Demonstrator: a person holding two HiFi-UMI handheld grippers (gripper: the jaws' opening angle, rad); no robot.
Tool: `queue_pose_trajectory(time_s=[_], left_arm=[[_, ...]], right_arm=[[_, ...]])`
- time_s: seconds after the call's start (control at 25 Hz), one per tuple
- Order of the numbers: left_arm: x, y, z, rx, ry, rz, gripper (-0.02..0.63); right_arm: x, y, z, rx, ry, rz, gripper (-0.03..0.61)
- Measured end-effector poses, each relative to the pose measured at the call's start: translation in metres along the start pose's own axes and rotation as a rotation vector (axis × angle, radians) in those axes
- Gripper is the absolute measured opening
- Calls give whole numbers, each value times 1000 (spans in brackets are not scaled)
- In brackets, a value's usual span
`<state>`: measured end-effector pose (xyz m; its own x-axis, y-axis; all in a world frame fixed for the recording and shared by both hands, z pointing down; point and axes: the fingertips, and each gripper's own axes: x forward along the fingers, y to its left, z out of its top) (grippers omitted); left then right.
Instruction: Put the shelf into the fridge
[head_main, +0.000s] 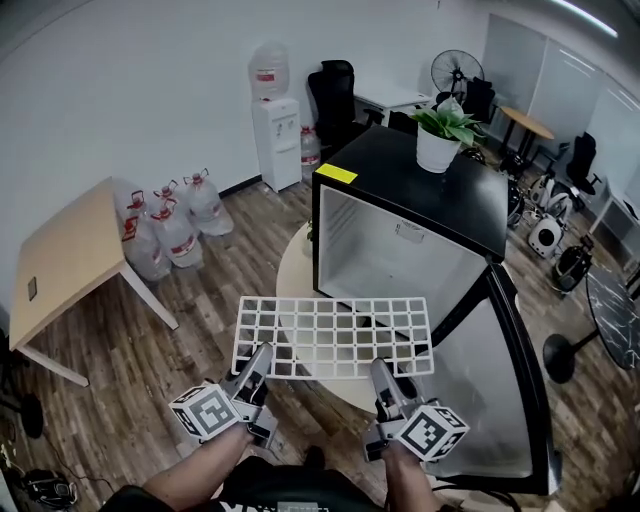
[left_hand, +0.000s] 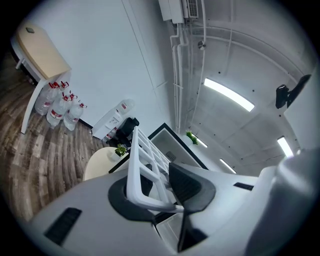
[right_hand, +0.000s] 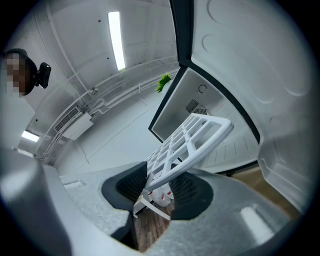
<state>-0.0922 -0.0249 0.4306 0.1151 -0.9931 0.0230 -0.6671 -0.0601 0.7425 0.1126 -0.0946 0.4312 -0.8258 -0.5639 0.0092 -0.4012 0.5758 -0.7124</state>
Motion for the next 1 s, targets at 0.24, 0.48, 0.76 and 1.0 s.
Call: queue_pose_trajectory(time_s=[0.24,0.48,0.76,1.0], left_arm=[[31,2,-1,5,52,-28,100],[74,19,-3,15,137,-70,100],[132,47,4,19,279,-163,100],[177,66,-5,8,388,-230,100]], right_arm=[[6,-19,8,29,-30,-36,130],[22,-43,13,48,-76,-109,130],[48,-69,12,88,-157,-221,129],[59,-93,8,125,-219,-346,130]])
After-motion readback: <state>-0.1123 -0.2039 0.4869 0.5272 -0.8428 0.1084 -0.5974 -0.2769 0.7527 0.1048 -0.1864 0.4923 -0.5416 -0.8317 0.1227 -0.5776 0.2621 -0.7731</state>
